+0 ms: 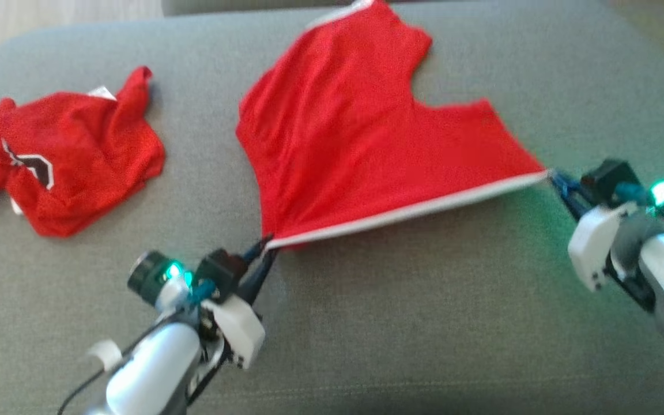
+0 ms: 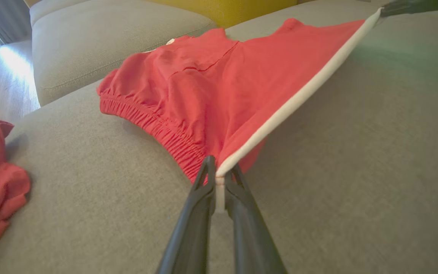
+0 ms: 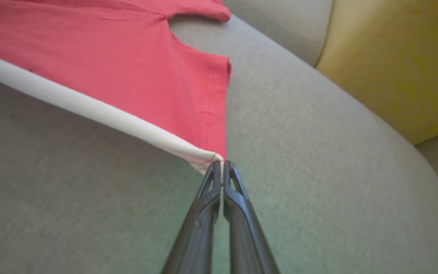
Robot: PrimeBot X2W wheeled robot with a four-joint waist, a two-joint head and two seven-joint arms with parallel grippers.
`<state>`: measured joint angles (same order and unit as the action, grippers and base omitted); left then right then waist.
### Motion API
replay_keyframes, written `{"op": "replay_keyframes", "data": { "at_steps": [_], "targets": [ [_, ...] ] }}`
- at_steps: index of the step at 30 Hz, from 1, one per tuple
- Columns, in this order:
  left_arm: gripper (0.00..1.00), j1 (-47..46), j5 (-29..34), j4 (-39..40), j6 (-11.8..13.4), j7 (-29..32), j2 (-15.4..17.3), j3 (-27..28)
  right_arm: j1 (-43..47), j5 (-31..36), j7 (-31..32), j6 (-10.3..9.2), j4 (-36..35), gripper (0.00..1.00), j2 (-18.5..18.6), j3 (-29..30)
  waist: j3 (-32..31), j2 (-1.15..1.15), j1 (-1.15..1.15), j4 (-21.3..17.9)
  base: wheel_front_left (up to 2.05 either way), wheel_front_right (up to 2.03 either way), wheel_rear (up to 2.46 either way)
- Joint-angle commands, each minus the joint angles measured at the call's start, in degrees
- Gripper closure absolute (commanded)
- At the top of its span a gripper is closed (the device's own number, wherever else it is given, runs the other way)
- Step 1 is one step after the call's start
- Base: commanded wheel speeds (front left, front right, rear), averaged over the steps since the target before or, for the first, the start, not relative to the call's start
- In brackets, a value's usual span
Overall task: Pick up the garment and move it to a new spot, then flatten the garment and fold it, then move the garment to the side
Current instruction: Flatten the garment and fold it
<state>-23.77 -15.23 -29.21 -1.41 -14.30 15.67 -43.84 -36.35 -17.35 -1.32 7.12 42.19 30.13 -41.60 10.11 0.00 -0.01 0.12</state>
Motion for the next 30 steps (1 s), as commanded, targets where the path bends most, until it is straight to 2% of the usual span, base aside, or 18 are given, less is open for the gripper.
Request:
{"op": "replay_keyframes", "data": {
  "at_steps": [1, 6, 12, 17, 22, 26, 30],
  "targets": [
    [1.00, -0.7, 0.3, 1.5, 0.6, -0.7, 1.3, 2.0, 0.6, -2.2, 1.2, 0.36, -2.4, 1.00, 3.0, -1.4, -1.9, 0.00, 0.01, 0.1, 0.00, 0.00, 0.00],
    [1.00, 2.8, 0.3, 2.5, 0.7, -0.7, 0.5, 1.8, 3.0, -15.3, 9.5, 0.36, -14.3, 1.00, 12.1, -11.5, -4.5, 0.00, 0.01, 0.2, 0.00, 0.00, 0.00],
    [1.00, 7.0, -0.1, 4.0, 0.6, -0.7, 1.2, 1.9, 4.5, -26.9, 16.7, 0.36, -25.2, 1.00, 21.3, -18.0, -6.9, 0.00, 0.01, 0.2, 0.00, 0.00, 0.00],
    [1.00, 10.9, -1.2, 5.0, -0.8, -0.7, 2.5, 0.9, 5.8, -31.9, 21.9, 0.36, -30.5, 1.00, 27.3, -21.8, -8.9, 0.00, 0.01, 0.7, 0.00, 0.00, 0.00],
    [1.00, 14.1, -2.3, 7.1, -1.5, 0.4, 3.7, -0.1, 6.9, -34.1, 25.8, 0.36, -35.0, 1.00, 31.4, -24.1, -10.1, 0.00, 0.01, 1.1, 0.00, 0.00, 0.00],
    [1.00, 16.7, -3.1, 9.4, -2.2, 1.8, 4.6, -1.5, 7.7, -35.9, 28.3, 0.36, -38.6, 1.00, 33.9, -24.4, -10.6, 0.00, 0.01, 1.2, 0.00, 0.00, 0.00],
    [1.00, 17.8, -3.5, 11.5, -1.9, 2.3, 5.2, -1.6, 7.7, -36.6, 29.4, 0.36, -40.5, 1.00, 35.3, -23.6, -10.4, 0.00, 0.01, 1.2, 0.00, 0.00, 0.00]
  ]
}}
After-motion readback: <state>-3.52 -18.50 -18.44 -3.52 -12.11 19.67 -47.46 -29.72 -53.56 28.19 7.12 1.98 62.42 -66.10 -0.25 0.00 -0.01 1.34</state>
